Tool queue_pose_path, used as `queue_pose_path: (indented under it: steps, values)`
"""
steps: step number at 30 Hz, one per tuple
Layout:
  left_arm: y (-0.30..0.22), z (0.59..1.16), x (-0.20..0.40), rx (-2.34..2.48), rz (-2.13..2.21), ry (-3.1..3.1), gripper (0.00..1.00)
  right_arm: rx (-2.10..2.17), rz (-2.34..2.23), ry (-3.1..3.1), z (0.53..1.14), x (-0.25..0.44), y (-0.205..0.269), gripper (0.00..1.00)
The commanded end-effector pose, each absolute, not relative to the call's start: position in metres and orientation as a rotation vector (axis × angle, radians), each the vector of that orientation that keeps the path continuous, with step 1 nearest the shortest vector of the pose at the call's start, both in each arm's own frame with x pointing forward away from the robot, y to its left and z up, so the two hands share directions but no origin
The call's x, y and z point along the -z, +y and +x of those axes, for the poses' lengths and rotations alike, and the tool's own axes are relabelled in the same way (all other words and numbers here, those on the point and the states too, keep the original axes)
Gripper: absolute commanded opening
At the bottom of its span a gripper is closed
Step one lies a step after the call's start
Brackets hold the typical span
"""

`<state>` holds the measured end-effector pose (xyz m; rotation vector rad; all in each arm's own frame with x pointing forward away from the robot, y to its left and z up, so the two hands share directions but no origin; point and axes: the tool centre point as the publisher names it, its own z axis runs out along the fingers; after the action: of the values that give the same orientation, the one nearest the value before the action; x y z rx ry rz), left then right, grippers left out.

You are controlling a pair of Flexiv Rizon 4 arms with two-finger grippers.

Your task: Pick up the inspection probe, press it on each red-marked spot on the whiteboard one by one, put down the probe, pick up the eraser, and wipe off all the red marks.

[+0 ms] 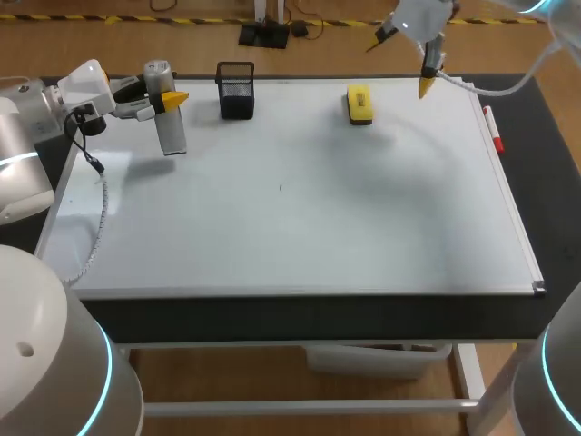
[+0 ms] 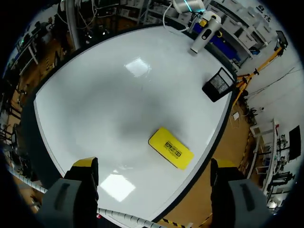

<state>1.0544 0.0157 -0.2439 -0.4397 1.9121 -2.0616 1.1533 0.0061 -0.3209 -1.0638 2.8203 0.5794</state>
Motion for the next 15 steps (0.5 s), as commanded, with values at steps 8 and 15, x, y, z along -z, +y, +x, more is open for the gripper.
queue_pose_path:
  steps: [8,15]
  values:
    - [0.015,1.055,0.243,2.061,-0.440,1.909,0.00,-0.696,-0.823,2.996,1.152,0.290,-0.017,1.00]
    - [0.015,1.055,0.243,2.061,-0.440,1.909,0.00,-0.777,-0.698,2.976,1.150,0.272,-0.027,1.00]
